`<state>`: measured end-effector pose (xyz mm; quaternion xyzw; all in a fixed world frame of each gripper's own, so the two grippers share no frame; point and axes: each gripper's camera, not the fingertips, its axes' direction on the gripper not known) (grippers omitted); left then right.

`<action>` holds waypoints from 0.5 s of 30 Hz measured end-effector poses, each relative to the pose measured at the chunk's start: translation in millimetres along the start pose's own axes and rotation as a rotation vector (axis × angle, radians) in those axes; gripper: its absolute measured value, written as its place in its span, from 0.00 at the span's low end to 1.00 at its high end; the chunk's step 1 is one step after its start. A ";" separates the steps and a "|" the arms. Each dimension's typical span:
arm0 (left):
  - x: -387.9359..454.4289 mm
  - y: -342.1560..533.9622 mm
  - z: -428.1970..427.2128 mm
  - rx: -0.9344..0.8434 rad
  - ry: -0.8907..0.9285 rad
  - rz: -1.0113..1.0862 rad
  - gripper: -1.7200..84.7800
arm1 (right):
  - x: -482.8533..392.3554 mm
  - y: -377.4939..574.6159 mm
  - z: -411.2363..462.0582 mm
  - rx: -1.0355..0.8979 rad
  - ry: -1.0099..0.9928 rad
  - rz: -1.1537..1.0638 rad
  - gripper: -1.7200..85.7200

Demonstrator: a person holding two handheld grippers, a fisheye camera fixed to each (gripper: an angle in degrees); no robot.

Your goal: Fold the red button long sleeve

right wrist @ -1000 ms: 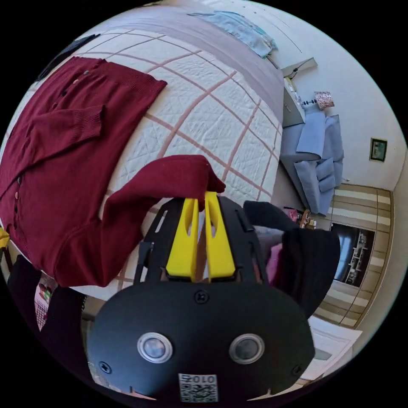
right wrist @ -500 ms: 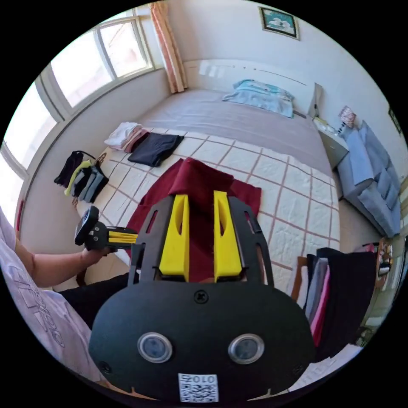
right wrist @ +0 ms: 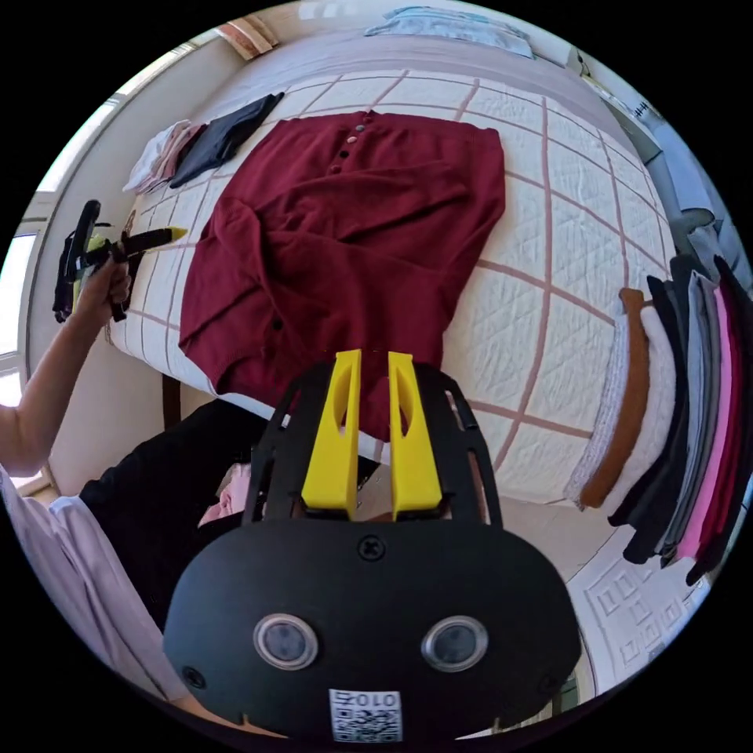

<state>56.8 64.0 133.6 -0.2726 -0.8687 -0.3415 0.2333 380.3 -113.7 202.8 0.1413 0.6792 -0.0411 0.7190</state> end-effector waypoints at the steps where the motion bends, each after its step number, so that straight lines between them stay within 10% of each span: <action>1: -10.8 -13.2 5.6 0.001 0.091 -0.092 0.16 | 2.7 -0.1 3.8 -0.005 0.010 0.007 0.11; 4: -34.7 -36.8 34.7 -0.028 0.300 -0.311 0.17 | 14.1 -5.3 17.2 0.018 0.030 0.061 0.11; 15: -15.2 -104.5 73.9 -0.212 -0.088 -0.331 0.15 | 19.1 -99.6 48.4 0.079 0.188 -0.410 0.10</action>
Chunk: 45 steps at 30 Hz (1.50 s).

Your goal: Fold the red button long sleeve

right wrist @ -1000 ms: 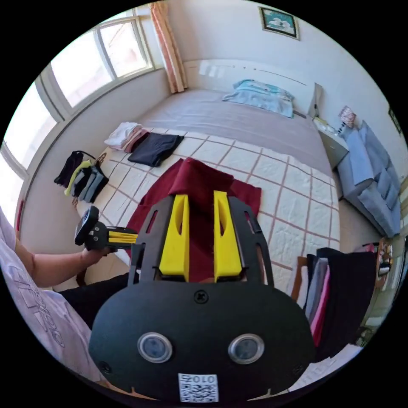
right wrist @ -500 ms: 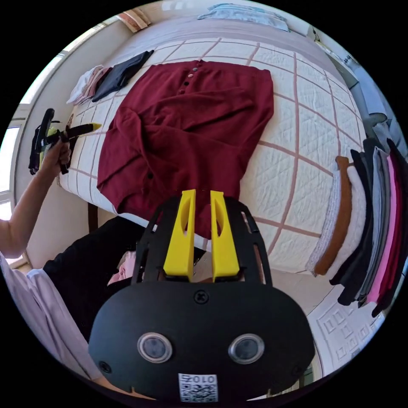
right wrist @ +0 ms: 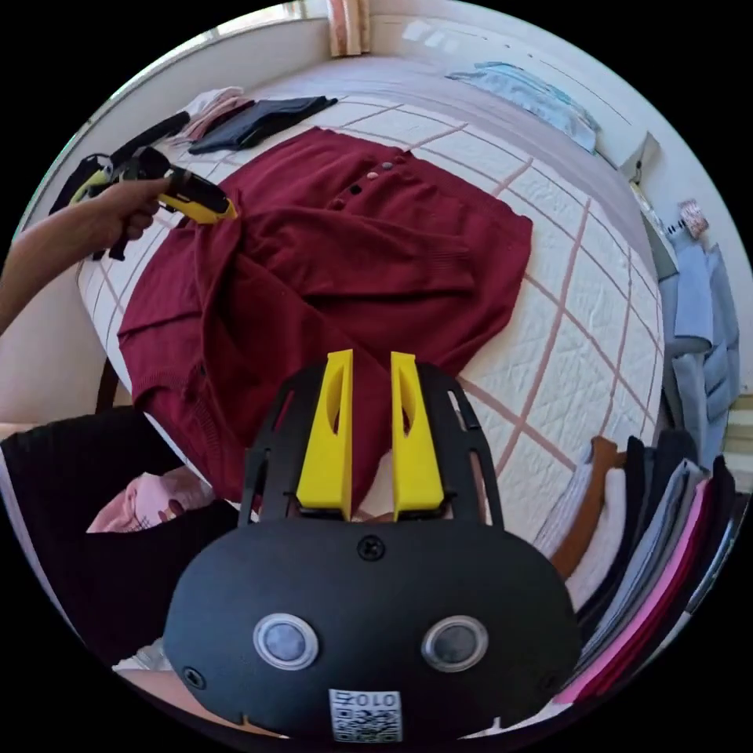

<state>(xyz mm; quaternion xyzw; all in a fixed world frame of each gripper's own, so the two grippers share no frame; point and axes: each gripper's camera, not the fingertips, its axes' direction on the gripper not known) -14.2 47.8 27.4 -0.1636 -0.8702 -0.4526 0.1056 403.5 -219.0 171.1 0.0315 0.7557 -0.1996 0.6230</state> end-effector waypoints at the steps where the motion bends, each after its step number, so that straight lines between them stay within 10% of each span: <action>1: -1.1 -3.5 1.5 -0.008 -0.013 0.004 0.14 | 3.3 -3.9 6.5 -0.025 -0.002 -0.037 0.10; 9: -19.2 12.6 -17.4 0.160 0.064 0.103 0.05 | 38.2 -6.2 41.3 -0.129 -0.140 -0.328 0.07; 14: -42.3 70.7 -61.8 0.711 0.748 0.455 0.03 | 80.3 31.2 43.0 -0.125 -0.178 -0.270 0.06; 17: -60.2 63.5 -35.3 0.695 1.048 0.569 0.03 | 118.0 57.2 45.5 -0.058 -0.325 -0.165 0.06; 22: -101.2 21.8 49.7 0.366 0.849 0.059 0.04 | 135.8 76.5 74.2 -0.159 -0.283 -0.028 0.05; 30: -103.4 5.3 28.4 0.335 0.714 0.151 0.13 | 83.9 81.7 42.5 0.072 -0.242 0.026 0.06; 45: -126.7 1.5 49.6 0.176 0.827 -0.292 0.22 | -80.1 -55.2 70.4 0.193 -0.140 0.049 0.08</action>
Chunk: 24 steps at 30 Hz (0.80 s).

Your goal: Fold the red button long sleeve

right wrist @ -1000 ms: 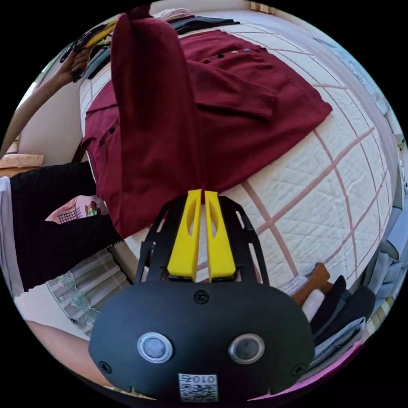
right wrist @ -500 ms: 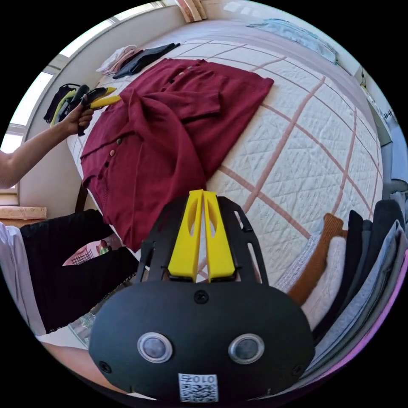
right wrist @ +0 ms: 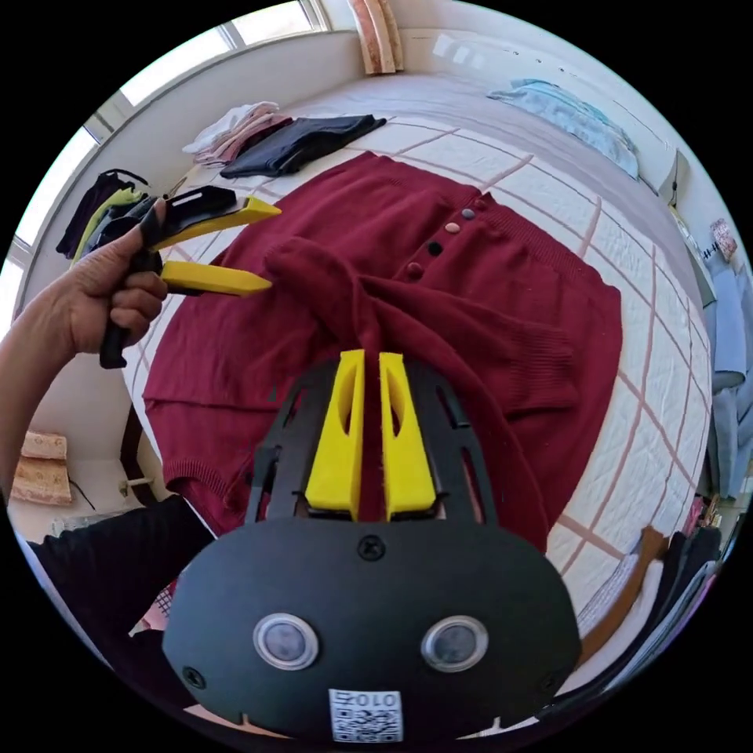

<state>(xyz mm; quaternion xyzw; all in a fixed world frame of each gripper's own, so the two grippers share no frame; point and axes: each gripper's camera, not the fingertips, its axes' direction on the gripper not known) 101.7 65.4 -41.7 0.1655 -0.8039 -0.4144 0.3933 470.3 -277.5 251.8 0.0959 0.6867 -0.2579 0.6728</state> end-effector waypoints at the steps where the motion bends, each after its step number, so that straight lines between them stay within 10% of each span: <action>1: -2.9 -2.3 0.2 -0.008 0.008 -0.015 0.22 | -3.7 0.6 -4.9 0.025 0.004 -0.020 0.07; 10: -29.7 11.4 -7.2 -0.055 -0.010 -0.025 0.20 | -116.4 73.2 29.9 -0.105 0.156 -0.429 0.06; 18: -15.7 32.6 0.5 -0.065 -0.167 0.172 0.09 | -89.5 99.1 -24.6 0.105 0.059 -0.026 0.04; 24: 58.0 50.5 -6.8 -0.054 0.066 0.445 0.04 | -26.8 150.2 6.8 -0.096 0.123 0.274 0.03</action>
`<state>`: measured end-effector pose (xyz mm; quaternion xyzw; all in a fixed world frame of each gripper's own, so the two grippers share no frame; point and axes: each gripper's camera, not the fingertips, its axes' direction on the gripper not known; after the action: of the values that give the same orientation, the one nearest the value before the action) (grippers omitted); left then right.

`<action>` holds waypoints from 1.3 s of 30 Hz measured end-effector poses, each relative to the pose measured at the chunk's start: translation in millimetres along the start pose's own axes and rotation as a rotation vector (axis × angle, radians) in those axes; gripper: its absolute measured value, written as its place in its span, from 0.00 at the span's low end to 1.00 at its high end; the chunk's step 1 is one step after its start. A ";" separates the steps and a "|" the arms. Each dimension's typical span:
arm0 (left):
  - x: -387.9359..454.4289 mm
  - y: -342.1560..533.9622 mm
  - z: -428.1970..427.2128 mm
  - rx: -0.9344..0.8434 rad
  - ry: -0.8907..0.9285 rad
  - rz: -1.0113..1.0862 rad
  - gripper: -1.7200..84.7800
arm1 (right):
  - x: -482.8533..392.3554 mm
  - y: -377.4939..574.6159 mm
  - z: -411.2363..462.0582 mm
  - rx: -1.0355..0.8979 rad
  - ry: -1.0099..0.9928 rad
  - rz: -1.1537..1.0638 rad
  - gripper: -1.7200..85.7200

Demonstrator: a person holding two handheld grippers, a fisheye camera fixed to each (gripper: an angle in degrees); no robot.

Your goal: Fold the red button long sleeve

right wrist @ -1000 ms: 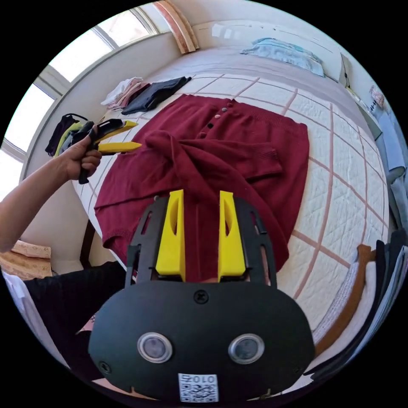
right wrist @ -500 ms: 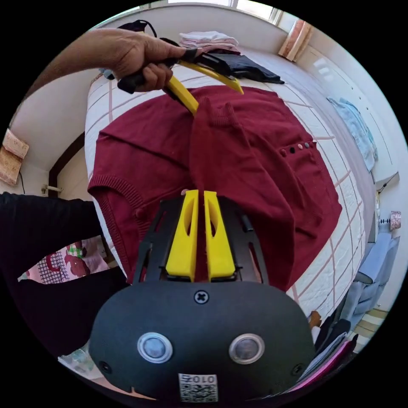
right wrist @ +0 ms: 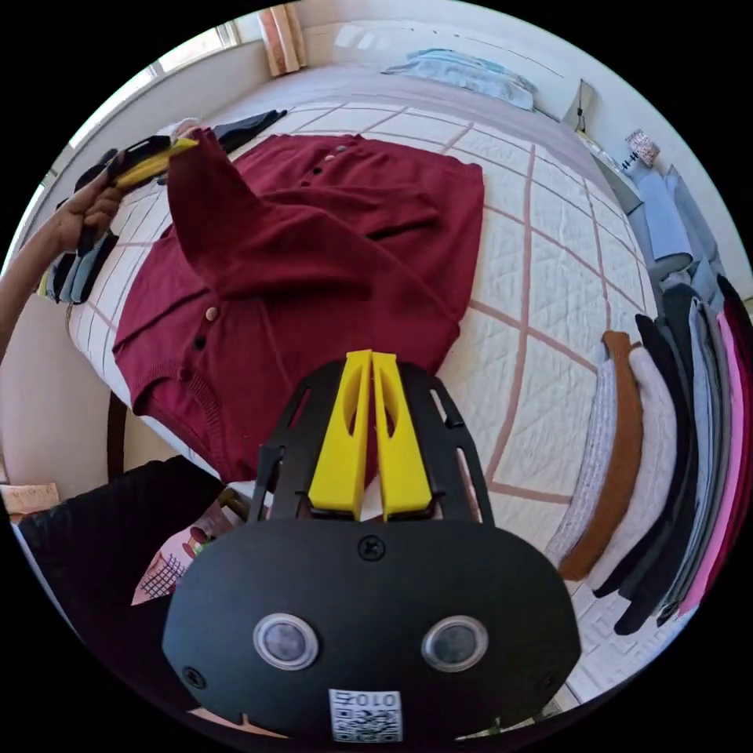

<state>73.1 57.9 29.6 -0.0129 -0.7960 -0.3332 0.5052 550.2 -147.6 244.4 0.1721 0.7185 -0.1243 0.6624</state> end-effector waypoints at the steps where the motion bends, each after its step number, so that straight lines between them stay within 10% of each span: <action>1: 23.2 -7.9 -0.7 -0.004 0.026 0.087 0.03 | 1.7 1.9 4.0 -0.011 -0.007 -0.004 0.03; 13: -17.1 -75.9 63.2 -0.361 -0.354 0.090 0.05 | -29.8 11.6 39.5 -0.071 0.002 -0.074 0.04; 22: 1.3 31.4 10.5 -0.048 -0.346 0.071 0.09 | -62.7 -1.9 24.9 -0.062 -0.005 -0.123 0.04; 25: 39.8 96.2 11.3 -0.086 -0.533 0.255 0.10 | -73.3 -13.0 47.0 -0.181 -0.009 -0.190 0.05; 32: 117.3 267.0 109.3 -0.774 -0.994 1.011 0.15 | -141.0 4.4 3.4 -0.108 0.080 -0.609 0.10; 39: 110.7 306.6 139.9 -0.914 -1.084 1.252 0.17 | -188.1 4.4 32.9 -0.237 0.178 -0.884 0.14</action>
<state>17.1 337.3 240.7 -0.7878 -0.5629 -0.2297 0.0993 593.8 -172.6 428.7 -0.2177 0.7861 -0.2964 0.4968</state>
